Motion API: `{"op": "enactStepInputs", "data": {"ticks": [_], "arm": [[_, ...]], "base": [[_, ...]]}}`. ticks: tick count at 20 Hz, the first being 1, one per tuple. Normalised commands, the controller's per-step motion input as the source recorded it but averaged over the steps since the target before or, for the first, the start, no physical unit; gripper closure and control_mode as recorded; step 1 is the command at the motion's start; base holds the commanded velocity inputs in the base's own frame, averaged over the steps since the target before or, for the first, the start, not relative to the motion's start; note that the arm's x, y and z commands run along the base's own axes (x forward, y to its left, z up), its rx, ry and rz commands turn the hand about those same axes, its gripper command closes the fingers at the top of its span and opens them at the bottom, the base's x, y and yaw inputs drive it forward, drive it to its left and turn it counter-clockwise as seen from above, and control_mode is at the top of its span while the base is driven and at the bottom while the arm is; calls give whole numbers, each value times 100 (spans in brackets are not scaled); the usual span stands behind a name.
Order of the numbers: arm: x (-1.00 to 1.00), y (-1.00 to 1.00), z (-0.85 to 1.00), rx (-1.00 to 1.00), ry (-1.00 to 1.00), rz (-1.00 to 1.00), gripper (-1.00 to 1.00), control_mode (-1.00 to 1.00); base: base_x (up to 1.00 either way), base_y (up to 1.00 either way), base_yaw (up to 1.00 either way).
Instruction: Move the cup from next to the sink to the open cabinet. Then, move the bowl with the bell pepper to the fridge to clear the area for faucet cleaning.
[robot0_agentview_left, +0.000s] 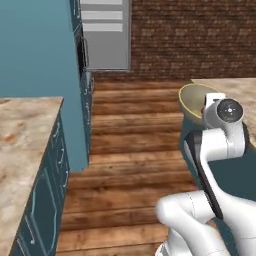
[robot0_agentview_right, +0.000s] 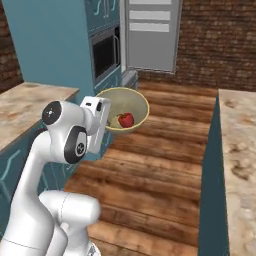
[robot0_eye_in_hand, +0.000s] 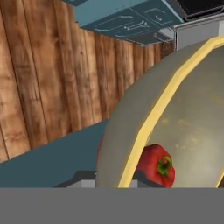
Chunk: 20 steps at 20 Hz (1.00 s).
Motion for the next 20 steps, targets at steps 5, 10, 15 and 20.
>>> {"op": "enactStepInputs", "data": {"ticks": [5, 10, 15, 20], "arm": [[0, 0, 0, 0, 0, 0, 100, 100], [0, 0, 0, 0, 0, 0, 100, 100], [0, 0, 0, 0, 0, 0, 100, 100], [0, 0, 0, 0, 0, 0, 100, 100]], "base": [[100, 27, 0], [100, -45, 0], [100, -39, 0], [100, -18, 0]]}}
